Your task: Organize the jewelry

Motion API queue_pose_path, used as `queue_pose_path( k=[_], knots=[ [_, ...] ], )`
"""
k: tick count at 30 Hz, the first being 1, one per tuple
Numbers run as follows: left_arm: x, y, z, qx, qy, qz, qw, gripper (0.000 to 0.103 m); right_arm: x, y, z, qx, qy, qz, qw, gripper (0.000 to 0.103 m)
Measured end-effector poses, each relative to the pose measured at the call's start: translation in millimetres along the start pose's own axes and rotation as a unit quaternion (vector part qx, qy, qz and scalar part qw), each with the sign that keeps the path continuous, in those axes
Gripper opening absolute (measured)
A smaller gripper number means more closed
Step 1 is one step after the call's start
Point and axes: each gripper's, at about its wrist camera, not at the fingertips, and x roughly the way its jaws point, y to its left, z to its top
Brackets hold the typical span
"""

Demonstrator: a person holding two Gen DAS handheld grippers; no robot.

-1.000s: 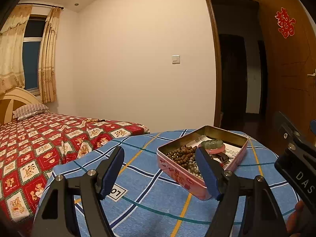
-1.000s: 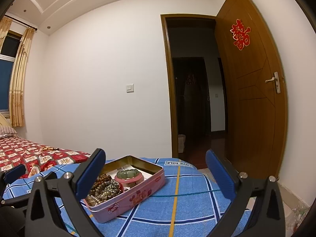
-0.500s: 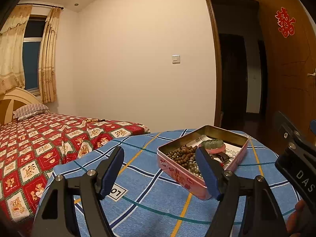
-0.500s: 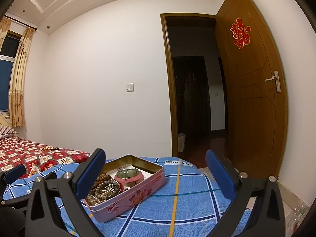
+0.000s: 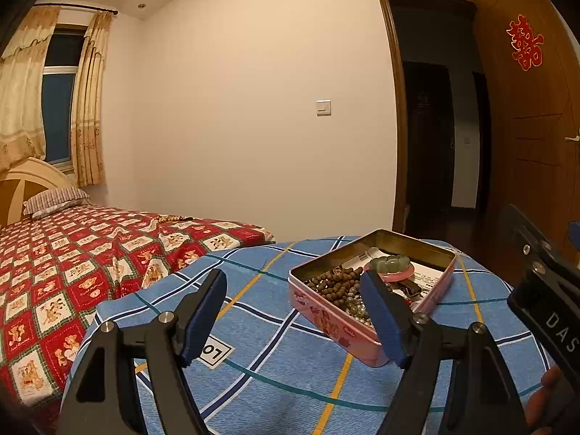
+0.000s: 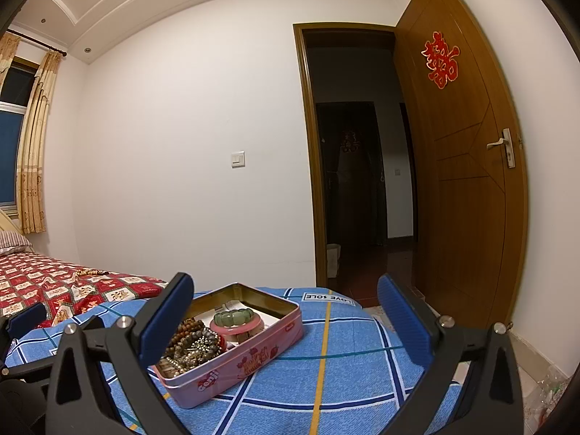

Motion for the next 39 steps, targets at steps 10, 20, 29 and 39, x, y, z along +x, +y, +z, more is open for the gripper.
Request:
queue_pose_path(
  k=[10,20,29,39],
  knots=[
    [1.6,0.5,-0.1,0.0,0.001,-0.002,1.0,0.083,0.3,-0.2,-0.3,0.0,0.001,-0.001,1.0,0.103],
    [1.8,-6.0,-0.3,0.011,0.005,-0.01,0.9999,0.086,0.2,-0.4,-0.1,0.0,0.002,-0.001,1.0,0.103],
    [1.6,-7.6,-0.3,0.013,0.007,-0.01,0.9998,0.086,-0.1,-0.3,0.1,0.0,0.002,-0.001,1.0,0.103],
    [1.8,-7.7,-0.1,0.012,0.01,-0.005,0.9999,0.087,0.0,0.3,-1.9,0.0,0.004,-0.001,1.0,0.103]
  ],
)
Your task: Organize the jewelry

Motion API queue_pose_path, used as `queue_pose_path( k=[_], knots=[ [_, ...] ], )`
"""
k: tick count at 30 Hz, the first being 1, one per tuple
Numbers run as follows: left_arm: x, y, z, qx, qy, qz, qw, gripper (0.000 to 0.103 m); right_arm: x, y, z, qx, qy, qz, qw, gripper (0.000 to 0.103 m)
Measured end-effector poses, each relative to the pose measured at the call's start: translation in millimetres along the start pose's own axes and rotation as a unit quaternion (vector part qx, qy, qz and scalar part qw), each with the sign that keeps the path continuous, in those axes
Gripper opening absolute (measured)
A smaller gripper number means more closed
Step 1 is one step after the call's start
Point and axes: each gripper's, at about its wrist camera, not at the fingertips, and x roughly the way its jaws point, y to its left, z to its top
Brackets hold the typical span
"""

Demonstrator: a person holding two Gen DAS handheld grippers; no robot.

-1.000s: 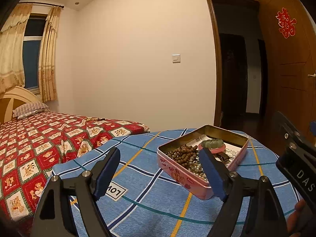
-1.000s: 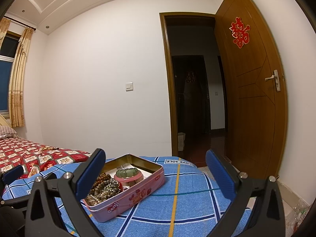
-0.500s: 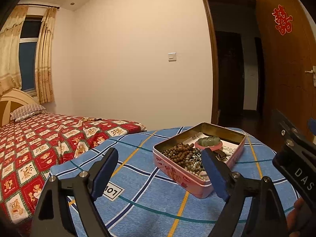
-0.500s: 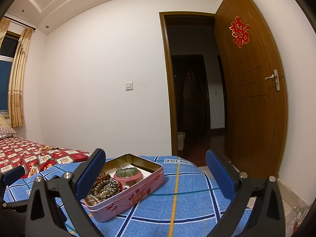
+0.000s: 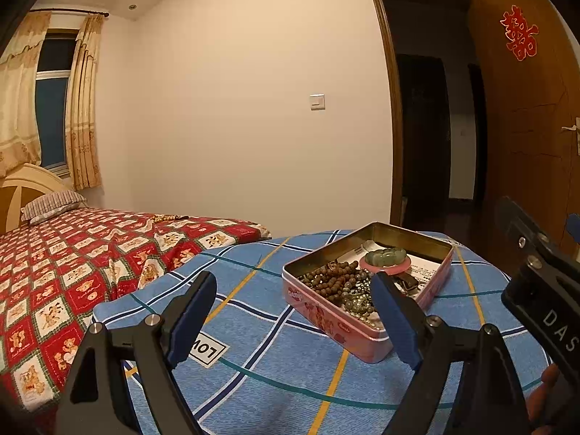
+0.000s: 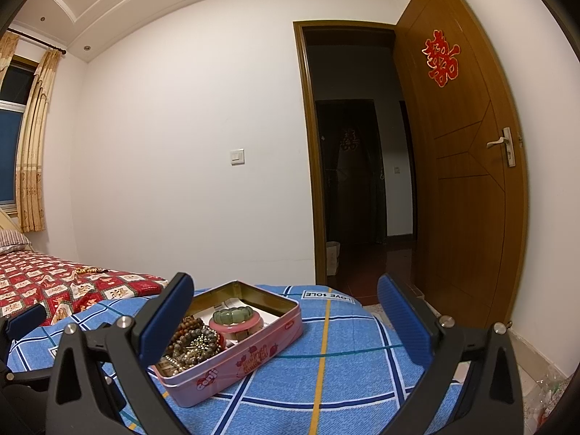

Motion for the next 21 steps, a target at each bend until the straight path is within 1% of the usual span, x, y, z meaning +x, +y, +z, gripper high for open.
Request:
queue_pose_path(
  k=[4,11,17,21],
  knots=[
    [1.9,2.5,0.1,-0.015,0.005,-0.02,0.9997,0.087,1.0,-0.3,-0.5,0.001,0.003,0.0,1.0,0.103],
    [7.1,1.8,-0.7,-0.014,0.015,-0.015,0.9997,0.087,1.0,-0.4,-0.2,0.001,0.004,-0.001,1.0,0.103],
    [7.2,1.6,-0.9,-0.014,0.016,-0.015,0.9997,0.087,0.4,-0.4,-0.3,0.002,0.005,-0.002,1.0,0.103],
    [7.6,2.6,-0.9,-0.016,0.02,-0.013,0.9996,0.087,4.6,-3.1,-1.0,0.009,0.015,-0.007,1.0,0.103]
  ],
)
